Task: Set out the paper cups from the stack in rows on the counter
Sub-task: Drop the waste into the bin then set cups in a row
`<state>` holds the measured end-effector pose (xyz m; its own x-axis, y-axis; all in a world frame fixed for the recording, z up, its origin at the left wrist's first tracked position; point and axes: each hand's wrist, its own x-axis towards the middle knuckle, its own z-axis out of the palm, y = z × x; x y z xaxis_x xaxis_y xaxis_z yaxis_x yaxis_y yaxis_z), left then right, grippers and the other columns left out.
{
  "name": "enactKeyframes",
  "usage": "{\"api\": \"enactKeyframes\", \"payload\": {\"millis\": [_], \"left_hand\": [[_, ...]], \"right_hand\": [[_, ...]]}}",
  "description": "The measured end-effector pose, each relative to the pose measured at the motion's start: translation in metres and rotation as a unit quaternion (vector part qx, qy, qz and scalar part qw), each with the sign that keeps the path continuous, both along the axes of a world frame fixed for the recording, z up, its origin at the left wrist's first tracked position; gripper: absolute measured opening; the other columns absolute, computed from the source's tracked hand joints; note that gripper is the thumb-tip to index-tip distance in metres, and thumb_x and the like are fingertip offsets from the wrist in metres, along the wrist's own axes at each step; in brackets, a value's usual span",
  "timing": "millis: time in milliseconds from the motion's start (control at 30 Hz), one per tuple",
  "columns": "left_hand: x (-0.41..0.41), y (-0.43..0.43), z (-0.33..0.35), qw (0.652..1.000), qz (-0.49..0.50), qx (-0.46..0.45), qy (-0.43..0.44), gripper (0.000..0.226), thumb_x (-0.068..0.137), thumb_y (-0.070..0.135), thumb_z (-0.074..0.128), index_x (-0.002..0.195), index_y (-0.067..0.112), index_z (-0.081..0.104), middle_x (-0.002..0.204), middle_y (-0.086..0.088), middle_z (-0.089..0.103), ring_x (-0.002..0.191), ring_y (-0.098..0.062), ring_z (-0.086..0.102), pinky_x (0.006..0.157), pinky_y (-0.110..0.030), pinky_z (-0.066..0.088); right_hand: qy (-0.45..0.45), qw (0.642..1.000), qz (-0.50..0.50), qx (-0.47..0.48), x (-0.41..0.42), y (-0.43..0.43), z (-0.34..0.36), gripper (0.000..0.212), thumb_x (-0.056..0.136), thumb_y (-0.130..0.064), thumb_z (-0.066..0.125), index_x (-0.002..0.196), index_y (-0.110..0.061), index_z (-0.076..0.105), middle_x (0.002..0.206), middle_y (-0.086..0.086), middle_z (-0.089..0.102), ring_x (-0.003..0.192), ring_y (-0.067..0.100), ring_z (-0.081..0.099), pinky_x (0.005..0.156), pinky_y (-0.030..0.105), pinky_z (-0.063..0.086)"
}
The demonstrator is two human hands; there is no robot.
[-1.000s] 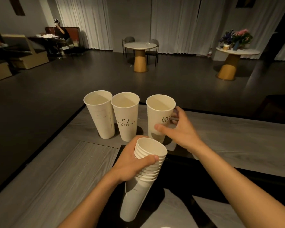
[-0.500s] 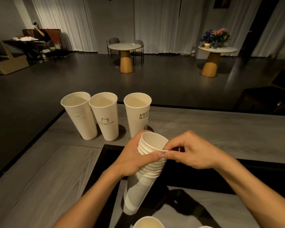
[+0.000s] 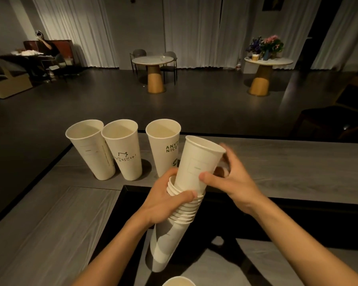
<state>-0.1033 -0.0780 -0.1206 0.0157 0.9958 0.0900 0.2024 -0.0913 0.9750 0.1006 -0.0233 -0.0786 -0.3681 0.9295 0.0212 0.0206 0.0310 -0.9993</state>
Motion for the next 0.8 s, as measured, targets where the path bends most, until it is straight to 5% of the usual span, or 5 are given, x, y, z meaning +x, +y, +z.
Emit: {"api": "enactKeyframes", "payload": {"millis": [100, 233, 467, 800], "left_hand": [[0.0, 0.0, -0.004, 1.0, -0.004, -0.01, 0.025, 0.064, 0.067, 0.049, 0.084, 0.124, 0.03, 0.061, 0.115, 0.007, 0.074, 0.108, -0.012, 0.071, 0.091, -0.031, 0.057], [-0.001, -0.003, -0.006, 0.997, 0.003, -0.033, 0.065, 0.069, 0.06, 0.06, 0.083, 0.12, 0.035, 0.058, 0.11, 0.01, 0.07, 0.1, 0.0, 0.067, 0.081, -0.018, 0.052], [-0.004, 0.0, -0.008, 0.996, 0.016, -0.045, 0.081, 0.077, 0.054, 0.068, 0.085, 0.117, 0.033, 0.06, 0.112, 0.011, 0.072, 0.103, 0.001, 0.068, 0.084, -0.019, 0.053], [0.002, -0.004, -0.001, 0.998, 0.024, -0.039, 0.03, 0.08, 0.054, 0.062, 0.086, 0.12, 0.025, 0.061, 0.109, 0.006, 0.072, 0.098, 0.0, 0.069, 0.08, -0.016, 0.053]], "right_hand": [[0.09, 0.994, 0.042, -0.051, -0.002, 0.004, -0.002, 0.067, 0.066, -0.011, 0.09, 0.127, -0.015, 0.062, 0.118, 0.003, 0.076, 0.116, 0.027, 0.069, 0.09, 0.039, 0.06], [0.214, 0.97, -0.086, -0.081, 0.006, 0.028, 0.013, 0.06, 0.066, -0.017, 0.082, 0.122, -0.021, 0.062, 0.115, 0.0, 0.075, 0.114, 0.024, 0.07, 0.08, 0.04, 0.061], [-0.116, 0.982, -0.121, 0.084, -0.018, 0.045, 0.0, 0.084, 0.07, -0.026, 0.093, 0.141, -0.026, 0.05, 0.136, -0.006, 0.06, 0.124, 0.013, 0.056, 0.101, 0.042, 0.052], [-0.193, 0.97, -0.115, 0.096, -0.014, 0.04, 0.003, 0.117, 0.067, -0.044, 0.092, 0.159, -0.03, 0.022, 0.155, -0.007, 0.043, 0.135, 0.015, 0.049, 0.107, 0.049, 0.05]]}}
